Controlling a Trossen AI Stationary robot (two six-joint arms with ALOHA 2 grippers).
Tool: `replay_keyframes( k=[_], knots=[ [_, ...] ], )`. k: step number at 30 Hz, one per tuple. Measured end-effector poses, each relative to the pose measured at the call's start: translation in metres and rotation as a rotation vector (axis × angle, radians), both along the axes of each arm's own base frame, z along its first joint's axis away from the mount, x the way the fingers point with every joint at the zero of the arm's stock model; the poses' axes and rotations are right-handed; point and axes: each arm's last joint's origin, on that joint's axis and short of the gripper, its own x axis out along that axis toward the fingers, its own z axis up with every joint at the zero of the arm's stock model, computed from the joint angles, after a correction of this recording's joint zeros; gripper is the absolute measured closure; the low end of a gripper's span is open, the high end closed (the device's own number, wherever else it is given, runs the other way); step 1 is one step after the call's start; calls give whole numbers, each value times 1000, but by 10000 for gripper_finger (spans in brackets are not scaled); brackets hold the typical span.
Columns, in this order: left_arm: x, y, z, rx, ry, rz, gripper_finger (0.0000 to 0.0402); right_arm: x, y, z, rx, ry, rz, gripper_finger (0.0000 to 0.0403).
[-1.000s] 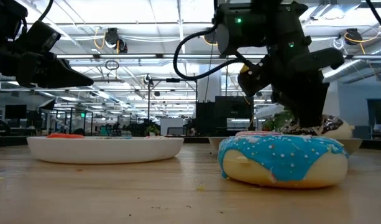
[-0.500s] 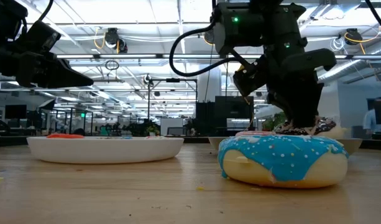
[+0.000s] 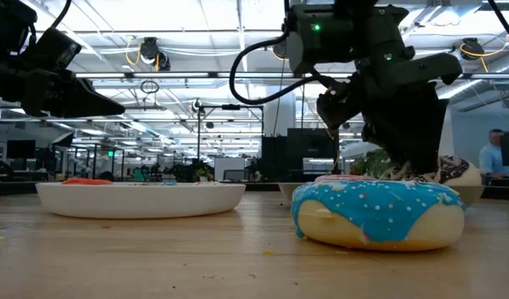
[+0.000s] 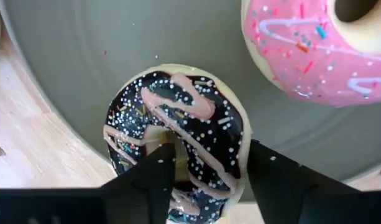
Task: Pick & Place donuts
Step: Put the large black donut on the gray plate, then put the large blue donut on the gray plate
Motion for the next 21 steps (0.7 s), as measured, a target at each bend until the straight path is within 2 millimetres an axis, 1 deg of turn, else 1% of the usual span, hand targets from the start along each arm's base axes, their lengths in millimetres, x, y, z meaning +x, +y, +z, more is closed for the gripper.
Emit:
replay_keyframes(
  k=[6,10,16,19,21],
  knots=[
    [0,0,0,0,0,0,360,-2,-1,0,-8,23,1,181],
    [0,0,0,0,0,0,360,-6,-2,1,-10,62,-3,162],
    [0,0,0,0,0,0,360,-9,-2,4,-13,84,-15,156],
    [0,0,0,0,0,0,360,-11,-2,10,-13,69,-20,160],
    [0,0,0,0,0,0,360,-13,-3,19,-10,41,-35,162]
  ],
)
